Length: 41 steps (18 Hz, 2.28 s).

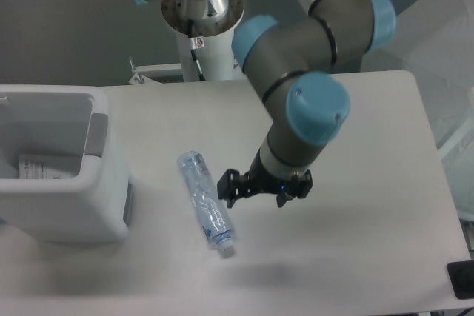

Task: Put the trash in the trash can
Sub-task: 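Lower the gripper to the bottle's cap end and close on it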

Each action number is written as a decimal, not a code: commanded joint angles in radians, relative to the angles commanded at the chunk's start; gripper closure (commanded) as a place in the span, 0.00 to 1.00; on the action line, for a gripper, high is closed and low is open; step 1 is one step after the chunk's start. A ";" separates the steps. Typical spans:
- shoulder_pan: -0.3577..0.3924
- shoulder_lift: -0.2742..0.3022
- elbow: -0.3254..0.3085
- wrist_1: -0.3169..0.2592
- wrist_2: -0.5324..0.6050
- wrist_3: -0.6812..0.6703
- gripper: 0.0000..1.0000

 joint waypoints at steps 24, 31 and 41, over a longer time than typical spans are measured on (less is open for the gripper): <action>-0.100 -0.201 0.065 0.008 0.087 -0.147 0.05; -0.114 -0.221 0.064 0.009 0.115 -0.193 0.34; -0.115 -0.224 0.075 0.011 0.134 -0.210 0.75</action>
